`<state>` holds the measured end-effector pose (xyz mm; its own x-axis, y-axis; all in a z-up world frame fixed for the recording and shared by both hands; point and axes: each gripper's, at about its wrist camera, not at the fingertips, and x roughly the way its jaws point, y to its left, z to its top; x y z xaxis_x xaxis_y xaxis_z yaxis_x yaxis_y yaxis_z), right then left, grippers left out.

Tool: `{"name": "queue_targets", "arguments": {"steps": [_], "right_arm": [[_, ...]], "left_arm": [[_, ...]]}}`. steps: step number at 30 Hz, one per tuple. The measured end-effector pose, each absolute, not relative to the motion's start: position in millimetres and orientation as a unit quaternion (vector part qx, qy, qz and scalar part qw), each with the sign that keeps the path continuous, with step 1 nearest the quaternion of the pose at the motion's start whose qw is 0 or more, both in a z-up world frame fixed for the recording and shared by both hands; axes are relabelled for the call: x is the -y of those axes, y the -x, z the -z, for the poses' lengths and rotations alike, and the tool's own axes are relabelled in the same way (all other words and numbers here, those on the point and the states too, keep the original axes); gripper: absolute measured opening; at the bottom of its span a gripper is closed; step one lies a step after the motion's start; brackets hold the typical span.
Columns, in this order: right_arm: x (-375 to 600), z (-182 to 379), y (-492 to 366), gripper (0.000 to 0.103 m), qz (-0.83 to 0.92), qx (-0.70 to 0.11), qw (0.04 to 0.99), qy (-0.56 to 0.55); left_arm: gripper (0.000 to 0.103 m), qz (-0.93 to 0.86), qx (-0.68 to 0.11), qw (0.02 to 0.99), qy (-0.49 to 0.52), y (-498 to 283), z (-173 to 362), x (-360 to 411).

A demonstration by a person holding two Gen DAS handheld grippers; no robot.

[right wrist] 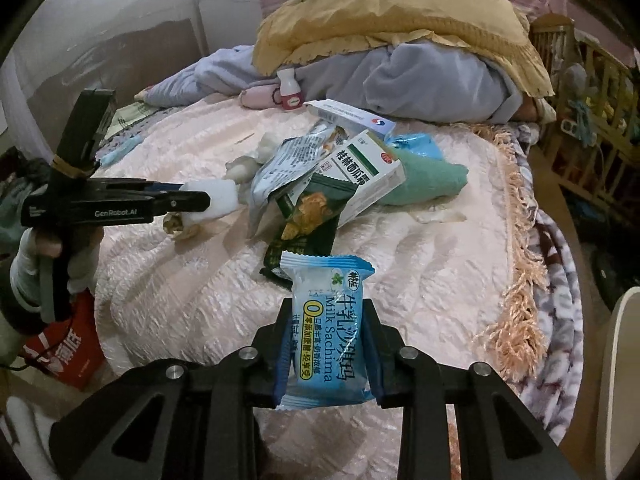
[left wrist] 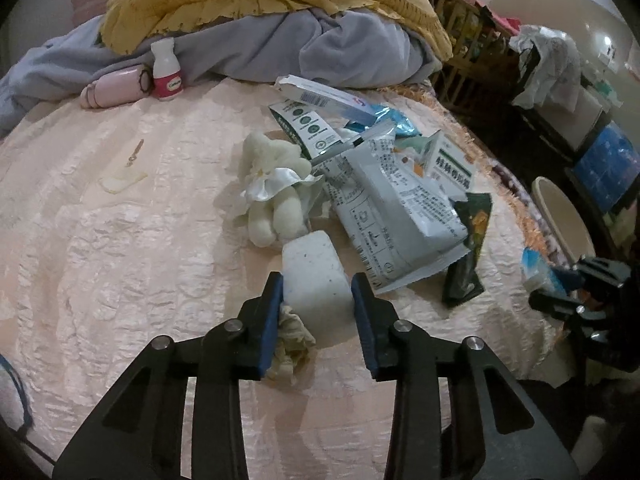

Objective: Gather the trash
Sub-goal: 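Lift the blue packet with the right gripper while the left regrasps the tissue wad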

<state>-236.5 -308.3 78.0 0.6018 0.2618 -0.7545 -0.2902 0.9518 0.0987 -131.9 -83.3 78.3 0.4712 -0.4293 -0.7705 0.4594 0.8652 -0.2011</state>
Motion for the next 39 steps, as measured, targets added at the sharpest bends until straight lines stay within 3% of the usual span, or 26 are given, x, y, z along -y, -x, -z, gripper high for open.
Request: {"name": "queue_targets", "arguments": {"steps": [5, 7, 13, 20, 21, 22, 26, 31, 39], "right_arm": [[309.1, -76.6, 240.3, 0.030, -0.153, -0.419, 0.895, 0.011], [310.9, -76.3, 239.9, 0.030, -0.152, -0.419, 0.895, 0.006], [308.4, -75.0, 236.8, 0.030, -0.155, -0.421, 0.894, 0.004], [302.1, -70.1, 235.6, 0.030, -0.161, -0.425, 0.891, 0.009], [302.2, -69.6, 235.7, 0.030, -0.160, -0.425, 0.891, 0.009], [302.8, -69.8, 236.0, 0.030, -0.159, -0.425, 0.891, 0.008], [310.6, -76.9, 240.8, 0.030, -0.153, -0.417, 0.896, -0.001], [330.9, -90.2, 245.5, 0.030, -0.134, -0.402, 0.906, -0.014], [398.3, -106.0, 260.7, 0.030, -0.059, -0.392, 0.917, -0.033]], "left_arm": [[0.045, 0.279, -0.439, 0.854, 0.003, 132.2, -91.5, 74.7], [0.056, 0.273, -0.429, 0.861, 0.010, 134.1, -99.5, 64.8], [0.058, 0.265, -0.425, 0.865, 0.007, 141.0, -100.9, 45.0], [0.058, 0.265, -0.471, 0.841, -0.026, 141.4, -58.3, 60.4], [0.053, 0.258, -0.476, 0.840, -0.035, 141.0, -54.7, 63.2], [0.032, 0.253, -0.481, 0.839, -0.040, 141.1, -52.2, 64.6], [0.012, 0.267, -0.479, 0.836, -0.011, 144.7, -67.7, 55.9], [0.010, 0.299, -0.433, 0.850, 0.006, 158.9, -120.0, 63.5], [0.010, 0.393, -0.401, 0.827, -0.035, 176.7, -160.0, 164.9]]}}
